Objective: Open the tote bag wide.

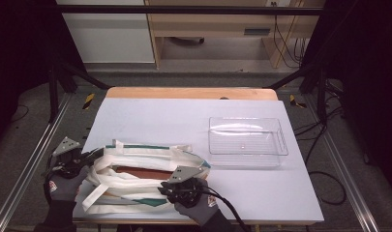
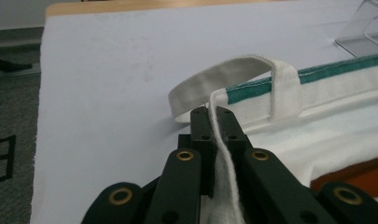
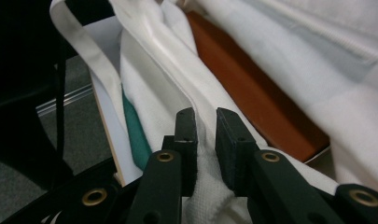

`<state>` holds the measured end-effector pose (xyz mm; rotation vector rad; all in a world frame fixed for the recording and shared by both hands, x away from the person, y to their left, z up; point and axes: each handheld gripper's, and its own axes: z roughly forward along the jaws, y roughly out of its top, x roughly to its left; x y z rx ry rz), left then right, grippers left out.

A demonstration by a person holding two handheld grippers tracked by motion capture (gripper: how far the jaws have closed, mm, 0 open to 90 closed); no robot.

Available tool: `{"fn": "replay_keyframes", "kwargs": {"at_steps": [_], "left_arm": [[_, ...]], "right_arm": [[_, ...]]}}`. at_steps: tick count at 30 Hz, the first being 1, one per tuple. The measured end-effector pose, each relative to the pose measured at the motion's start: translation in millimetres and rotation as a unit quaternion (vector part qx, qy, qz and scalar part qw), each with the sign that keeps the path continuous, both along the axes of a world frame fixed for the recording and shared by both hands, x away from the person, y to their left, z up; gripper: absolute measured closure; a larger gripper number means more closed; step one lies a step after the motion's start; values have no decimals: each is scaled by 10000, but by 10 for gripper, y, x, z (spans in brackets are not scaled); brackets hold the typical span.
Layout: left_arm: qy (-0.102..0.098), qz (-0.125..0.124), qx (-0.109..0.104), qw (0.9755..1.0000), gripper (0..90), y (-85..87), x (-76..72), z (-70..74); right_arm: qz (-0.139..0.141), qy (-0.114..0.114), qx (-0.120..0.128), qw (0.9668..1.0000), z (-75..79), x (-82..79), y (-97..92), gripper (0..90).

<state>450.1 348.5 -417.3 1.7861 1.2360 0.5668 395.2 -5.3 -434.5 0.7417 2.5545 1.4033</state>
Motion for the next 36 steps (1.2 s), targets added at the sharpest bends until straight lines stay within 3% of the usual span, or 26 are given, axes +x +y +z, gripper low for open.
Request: {"fn": "replay_keyframes", "kwargs": {"at_steps": [3,6,16,18,22,23,25,28,32,36], "left_arm": [[-159,253,-18,9996,874,-59,5,-34],[-187,328,13,9993,874,-73,17,-61],[-169,356,-18,9992,848,-65,51,-142],[-199,313,-149,9992,818,-35,44,-137],[-298,294,-294,9987,698,8,9,-79],[-428,268,-375,9980,670,29,-32,-17],[-538,258,-450,9972,632,38,-75,54],[-754,220,-541,9954,613,26,-164,178],[-805,55,-585,9950,716,-45,-252,276],[-674,-178,-394,9968,824,-225,-326,297]], "right_arm": [[21,179,-29,9998,-134,-31,-8,789],[44,227,-50,9997,-189,-39,-5,790],[49,313,-188,9993,-364,-62,57,792],[28,329,-134,9994,-375,-52,53,787],[48,384,-46,9992,-338,-44,34,741],[85,331,9,9994,-282,-52,19,671],[69,214,134,9997,-208,-57,-1,613],[13,32,345,9994,-86,-51,-64,568],[-190,-183,557,9981,47,-17,-185,571],[-429,-335,664,9963,132,44,-313,603]]}}
